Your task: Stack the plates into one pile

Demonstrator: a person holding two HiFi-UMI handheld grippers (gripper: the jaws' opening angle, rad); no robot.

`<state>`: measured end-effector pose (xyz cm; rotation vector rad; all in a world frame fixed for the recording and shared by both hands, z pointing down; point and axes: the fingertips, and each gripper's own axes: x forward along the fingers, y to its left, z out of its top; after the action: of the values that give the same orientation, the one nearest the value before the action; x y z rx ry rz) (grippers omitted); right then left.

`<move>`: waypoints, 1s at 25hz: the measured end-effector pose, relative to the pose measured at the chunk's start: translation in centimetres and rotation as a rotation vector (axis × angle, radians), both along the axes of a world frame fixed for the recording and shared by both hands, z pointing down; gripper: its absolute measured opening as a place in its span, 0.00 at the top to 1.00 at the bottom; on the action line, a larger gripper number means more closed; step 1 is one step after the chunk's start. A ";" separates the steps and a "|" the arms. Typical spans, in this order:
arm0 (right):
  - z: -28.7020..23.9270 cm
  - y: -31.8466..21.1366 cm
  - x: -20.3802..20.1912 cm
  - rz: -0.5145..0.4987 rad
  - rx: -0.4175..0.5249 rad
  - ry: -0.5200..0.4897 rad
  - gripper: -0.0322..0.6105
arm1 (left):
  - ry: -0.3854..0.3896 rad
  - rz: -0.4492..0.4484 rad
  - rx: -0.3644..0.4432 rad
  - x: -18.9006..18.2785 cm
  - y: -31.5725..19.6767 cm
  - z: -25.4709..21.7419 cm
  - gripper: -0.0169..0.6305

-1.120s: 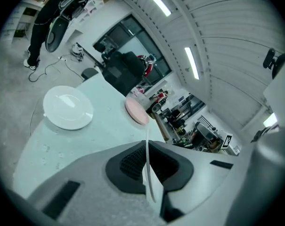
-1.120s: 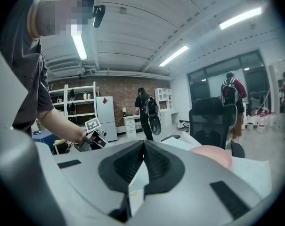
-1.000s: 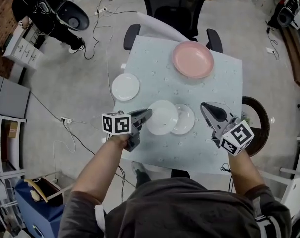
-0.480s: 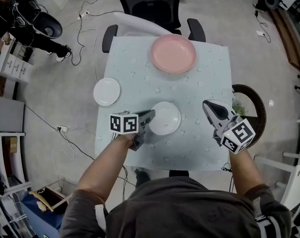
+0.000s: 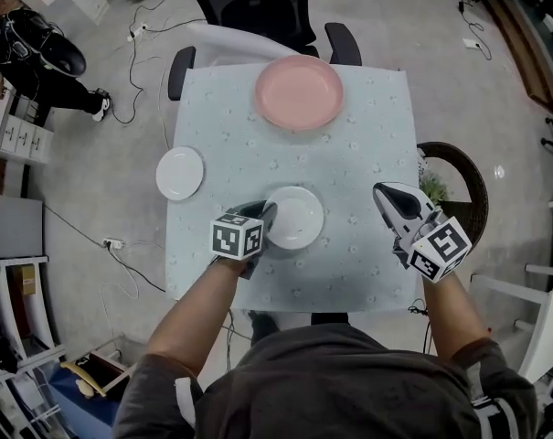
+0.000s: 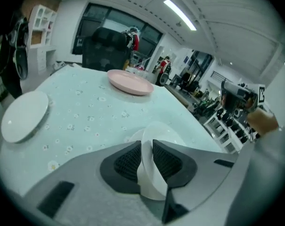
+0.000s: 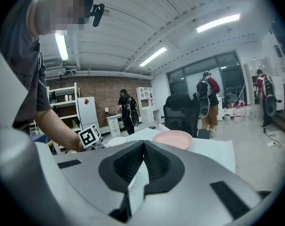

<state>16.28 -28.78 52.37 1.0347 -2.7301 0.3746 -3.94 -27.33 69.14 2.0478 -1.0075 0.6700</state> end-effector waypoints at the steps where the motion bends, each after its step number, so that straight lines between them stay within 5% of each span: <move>1: 0.2 0.1 0.1 0.000 -0.002 0.000 0.96 | -0.048 0.008 0.022 -0.1 0.0 0.2 0.86; 4: 0.4 0.3 0.0 -0.005 -0.005 -0.001 0.96 | -0.162 0.029 0.070 -0.5 0.1 0.8 0.85; 7: 0.0 0.5 -0.5 -0.016 0.000 -0.004 0.96 | -0.181 0.012 0.084 -0.9 0.1 0.9 0.83; 17: -2.1 1.4 -5.4 -0.093 0.028 -0.014 0.96 | 0.005 -0.127 0.126 -4.8 2.0 -2.8 0.78; 25: -4.3 0.8 -13.9 -0.211 0.081 -0.020 0.96 | 0.022 -0.295 0.170 -15.6 4.1 -4.1 0.77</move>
<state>2.37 -28.01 48.06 0.7539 -2.8575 0.2427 -19.53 -23.19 65.09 1.9873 -1.3593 0.4186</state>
